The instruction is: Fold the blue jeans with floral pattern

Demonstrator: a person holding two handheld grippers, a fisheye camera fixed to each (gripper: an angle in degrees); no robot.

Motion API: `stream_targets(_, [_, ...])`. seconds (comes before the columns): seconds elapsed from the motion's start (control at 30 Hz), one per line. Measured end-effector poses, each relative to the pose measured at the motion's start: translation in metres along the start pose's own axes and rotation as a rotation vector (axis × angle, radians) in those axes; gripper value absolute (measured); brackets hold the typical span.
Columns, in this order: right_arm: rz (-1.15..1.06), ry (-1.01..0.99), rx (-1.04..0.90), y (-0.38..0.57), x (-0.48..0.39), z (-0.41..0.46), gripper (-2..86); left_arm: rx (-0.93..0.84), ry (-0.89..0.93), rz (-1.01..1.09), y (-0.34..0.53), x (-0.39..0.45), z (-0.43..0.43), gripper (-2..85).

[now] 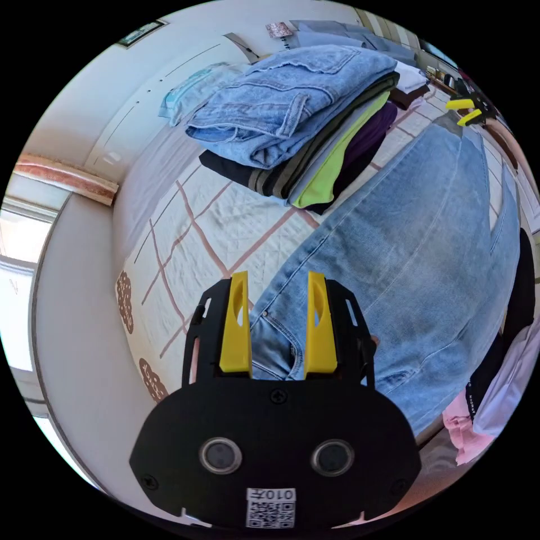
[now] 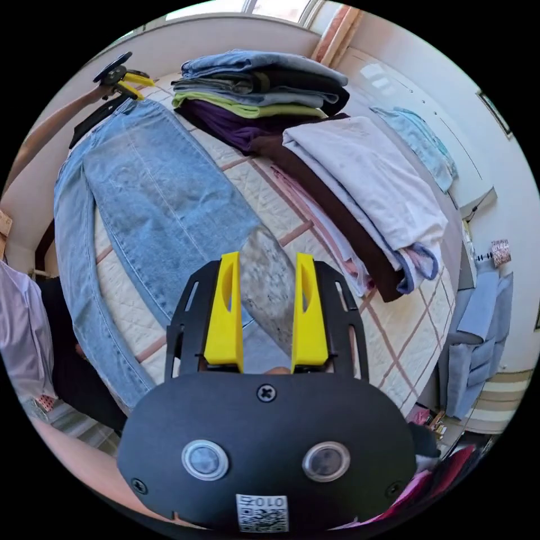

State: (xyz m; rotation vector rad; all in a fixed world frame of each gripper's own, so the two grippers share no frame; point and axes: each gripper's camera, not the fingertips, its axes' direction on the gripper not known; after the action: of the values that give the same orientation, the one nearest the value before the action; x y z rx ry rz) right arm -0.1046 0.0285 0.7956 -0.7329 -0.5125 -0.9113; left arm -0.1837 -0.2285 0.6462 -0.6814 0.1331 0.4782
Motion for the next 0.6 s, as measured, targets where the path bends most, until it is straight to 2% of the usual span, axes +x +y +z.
stream_targets(0.13, [-0.047, -0.083, -0.122, -0.025, 0.022, 0.040, 14.0, -0.148, 0.039, 0.114, -0.029, 0.010, 0.059, 13.8])
stream_targets(0.3, [0.033, -0.220, -0.137, -0.024, 0.037, 0.071, 14.0, -0.164, 0.112, 0.092, -0.038, 0.015, 0.093, 12.2])
stream_targets(0.6, [0.013, -0.059, -0.030, 0.008, -0.015, 0.048, 3.6, -0.093, 0.178, -0.071, -0.008, 0.008, 0.098, 8.6])
